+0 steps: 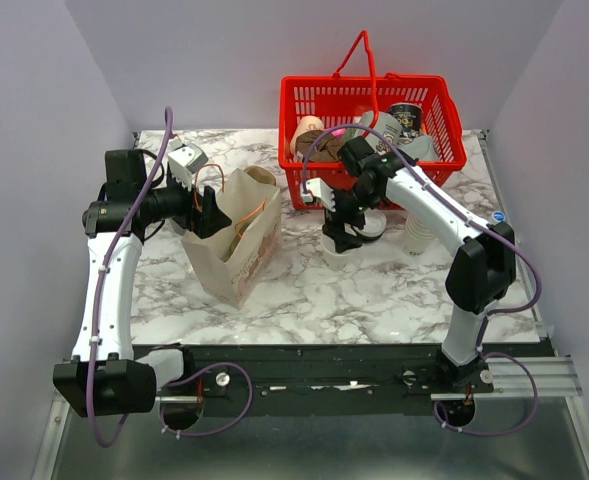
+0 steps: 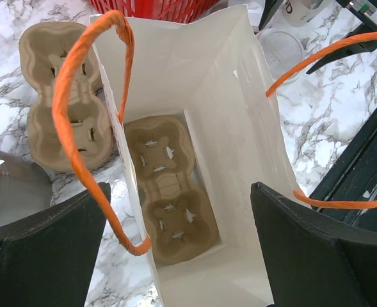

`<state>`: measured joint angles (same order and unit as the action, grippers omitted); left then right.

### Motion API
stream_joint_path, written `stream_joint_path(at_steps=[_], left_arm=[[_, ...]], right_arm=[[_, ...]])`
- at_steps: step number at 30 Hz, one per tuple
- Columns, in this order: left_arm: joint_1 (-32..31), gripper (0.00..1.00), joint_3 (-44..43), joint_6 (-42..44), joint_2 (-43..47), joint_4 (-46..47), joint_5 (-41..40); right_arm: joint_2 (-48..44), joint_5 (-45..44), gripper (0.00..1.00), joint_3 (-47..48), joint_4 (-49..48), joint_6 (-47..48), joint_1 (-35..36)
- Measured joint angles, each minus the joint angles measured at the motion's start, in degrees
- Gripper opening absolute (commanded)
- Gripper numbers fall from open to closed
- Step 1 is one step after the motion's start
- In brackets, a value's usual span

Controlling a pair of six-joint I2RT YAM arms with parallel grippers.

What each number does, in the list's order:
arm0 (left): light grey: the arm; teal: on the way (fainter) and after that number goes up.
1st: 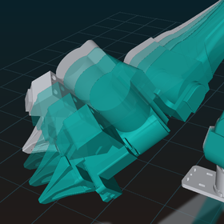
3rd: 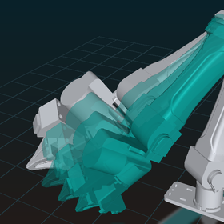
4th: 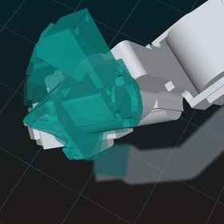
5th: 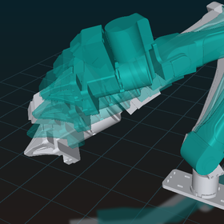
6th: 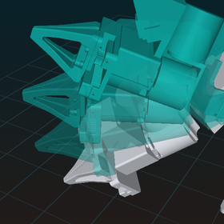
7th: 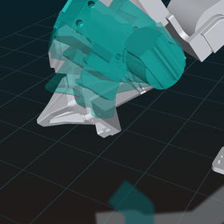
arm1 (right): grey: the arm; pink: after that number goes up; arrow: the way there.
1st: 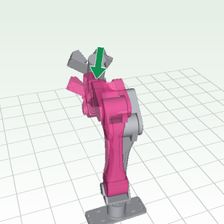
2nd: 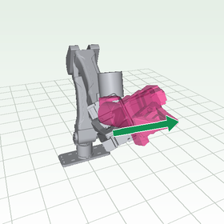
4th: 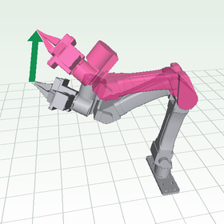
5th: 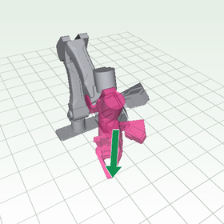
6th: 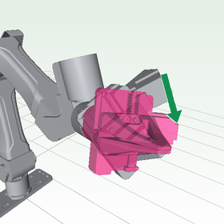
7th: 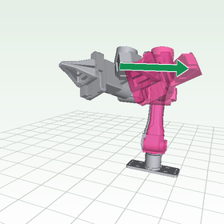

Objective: Pack the takeout coffee

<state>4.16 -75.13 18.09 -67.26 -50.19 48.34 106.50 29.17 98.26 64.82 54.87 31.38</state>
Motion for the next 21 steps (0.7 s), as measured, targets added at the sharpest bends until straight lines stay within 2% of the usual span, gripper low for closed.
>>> stream_joint_path(at_steps=[14,21], left_arm=[[0.0,0.99,0.1,-0.2,0.3,0.0,0.1],[0.0,0.99,0.1,-0.6,0.3,0.4,0.2]], right_arm=[[0.8,-0.1,0.99,-0.6,0.2,0.0,0.0],[-0.2,-1.7,0.98,-4.1,-3.8,0.0,0.0]])
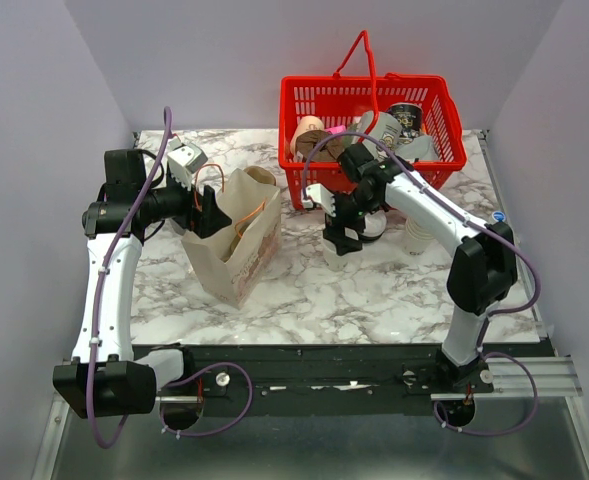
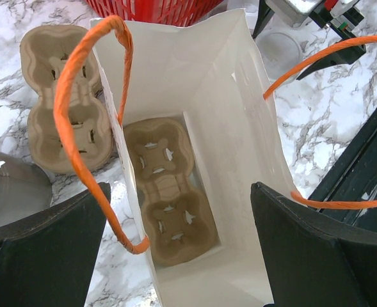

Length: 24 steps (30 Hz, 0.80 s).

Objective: Pack the takeout coffee

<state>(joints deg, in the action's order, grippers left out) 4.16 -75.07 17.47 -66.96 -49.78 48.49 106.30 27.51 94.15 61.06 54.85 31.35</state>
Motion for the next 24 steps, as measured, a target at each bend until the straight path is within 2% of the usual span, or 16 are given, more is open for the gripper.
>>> stream_joint_path(at_steps=[14,21,24], left_arm=[[0.0,0.99,0.0,-0.2,0.0,0.4,0.0],[0.2,0.99,0.0,-0.4,0.0,0.4,0.1],[0.2,0.99,0.0,-0.5,0.0,0.4,0.2]], right_arm=[[-0.8,-1.1,0.87,-1.1,-1.7,-0.8,0.0],[-0.8,-2.5,0.88,-1.1,-2.5,-4.1,0.0],[-0.8,-3.4,0.82,-1.1,-3.1,-5.7,0.0]])
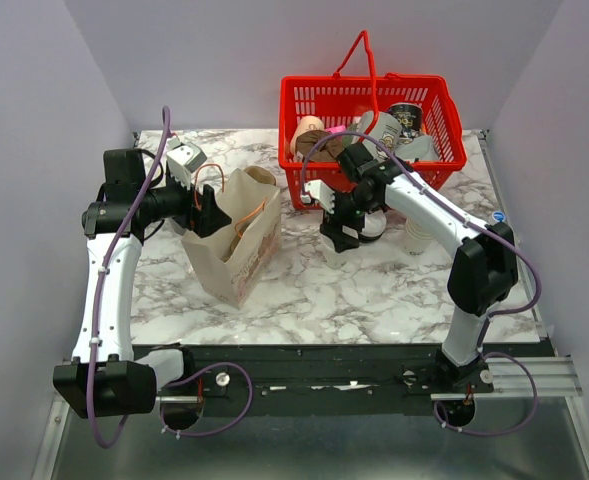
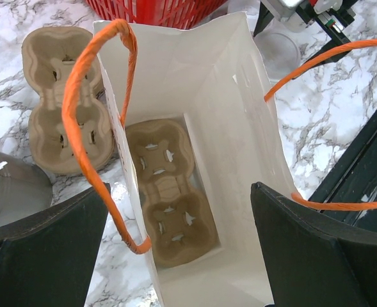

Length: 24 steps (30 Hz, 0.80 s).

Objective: Pack the takeout coffee

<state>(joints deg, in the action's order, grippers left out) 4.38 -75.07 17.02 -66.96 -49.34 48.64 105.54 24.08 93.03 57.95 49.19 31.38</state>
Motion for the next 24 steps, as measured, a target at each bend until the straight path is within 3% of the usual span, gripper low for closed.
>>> stream_joint_path(at_steps=[5,10,17,24], left_arm=[[0.0,0.99,0.0,-0.2,0.0,0.0,0.1],[0.1,0.99,-0.7,-1.5,-0.2,0.2,0.5],[0.5,0.99,-8.2,-6.0,-1.5,3.1,1.5],[0.6,0.99,-10.4,-4.6,-1.4,1.6,-3.1]], right_arm=[[0.0,-0.7,0.72,0.0,-0.5,-1.6,0.0],[-0.2,-1.0,0.68,0.0,-0.9,-2.6,0.0],[-2.6,-1.5,0.63,0.0,-0.7,-2.7,0.0],[-7.2,-1.5,0.57,0.4,-0.3,-2.7,0.0]])
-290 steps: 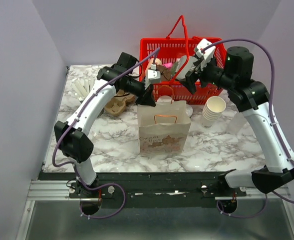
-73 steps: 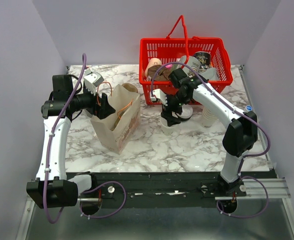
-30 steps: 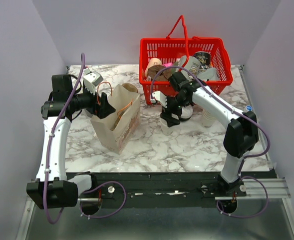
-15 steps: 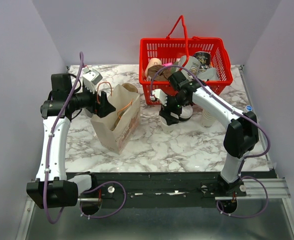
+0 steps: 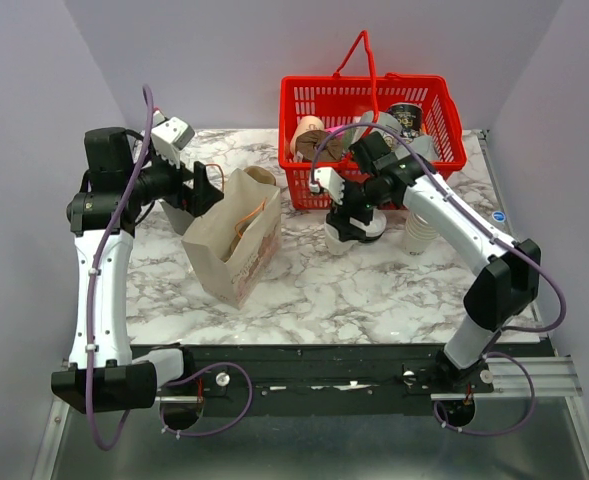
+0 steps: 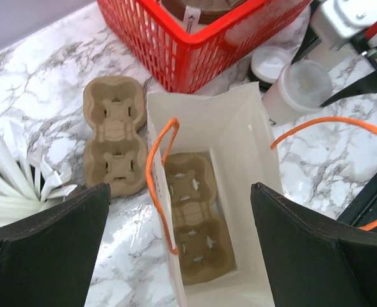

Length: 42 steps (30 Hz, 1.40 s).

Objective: Pack the takeout coffee

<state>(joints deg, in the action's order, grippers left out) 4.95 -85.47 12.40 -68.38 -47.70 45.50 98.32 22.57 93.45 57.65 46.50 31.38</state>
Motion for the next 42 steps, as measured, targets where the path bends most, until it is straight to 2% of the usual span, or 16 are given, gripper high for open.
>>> stream_joint_path(at_steps=[1,4,5,7,8,13,16,19,20,22,26,29,32,34,37,42], left_arm=[[0.0,0.99,0.0,0.5,0.0,-0.8,-0.8],[0.2,0.99,0.1,2.6,0.0,-3.8,-5.1],[0.3,0.99,0.1,2.9,0.0,-4.7,-6.5],[0.8,0.99,-0.3,3.6,-0.1,-7.7,-9.1],[1.3,0.99,-0.8,4.1,-0.3,-9.6,-9.8],[2.2,0.99,-2.6,6.1,-1.0,-15.1,-10.6],[2.2,0.9,-0.3,6.3,-0.9,-15.2,-10.5],[2.2,0.75,1.2,6.4,-2.4,-15.2,-10.1],[2.2,0.64,1.2,6.4,-3.4,-15.2,-9.7],[2.2,0.53,1.2,6.5,-4.9,-15.0,-8.4],[2.2,0.22,1.2,7.6,-7.7,-15.2,-4.2],[1.8,0.11,1.1,8.5,-8.3,-15.4,-1.2],[1.3,0.04,0.9,9.2,-8.6,-15.6,0.9],[0.6,0.0,0.7,9.8,-8.7,-15.7,2.4],[-0.9,0.0,0.5,10.6,-8.8,-15.9,4.0],[-5.4,0.0,0.3,11.1,-8.8,-15.6,4.5]], right_arm=[[-0.3,0.0,0.56,0.1,0.0,0.0,0.0],[-1.3,0.0,0.39,0.3,0.5,-0.1,0.0],[-1.7,0.0,0.2,0.4,0.6,-0.3,0.0],[-3.0,0.1,0.04,1.2,0.8,-1.4,0.0],[-3.7,0.2,0.01,1.7,0.8,-2.1,0.0],[-8.2,0.9,0.01,5.5,-0.8,-7.1,0.0],[-9.7,1.3,0.01,8.4,-2.4,-10.2,0.0],[-9.9,1.4,0.01,11.7,-4.5,-13.0,0.0],[-9.9,1.3,0.01,12.5,-5.5,-13.9,0.0],[-10.1,0.9,0.01,13.7,-7.7,-15.7,0.0],[-9.8,0.2,0.01,17.9,-10.1,-16.9,0.0],[-7.5,1.2,0.01,27.2,-10.0,-16.1,0.0],[-4.6,3.8,0.0,36.6,-10.3,-14.5,0.0],[-4.3,5.9,0.01,38.7,-10.3,-12.7,0.0],[-4.5,9.5,0.01,38.5,-9.3,-7.8,0.7],[-6.3,13.0,0.01,32.3,-6.5,0.3,4.1]])
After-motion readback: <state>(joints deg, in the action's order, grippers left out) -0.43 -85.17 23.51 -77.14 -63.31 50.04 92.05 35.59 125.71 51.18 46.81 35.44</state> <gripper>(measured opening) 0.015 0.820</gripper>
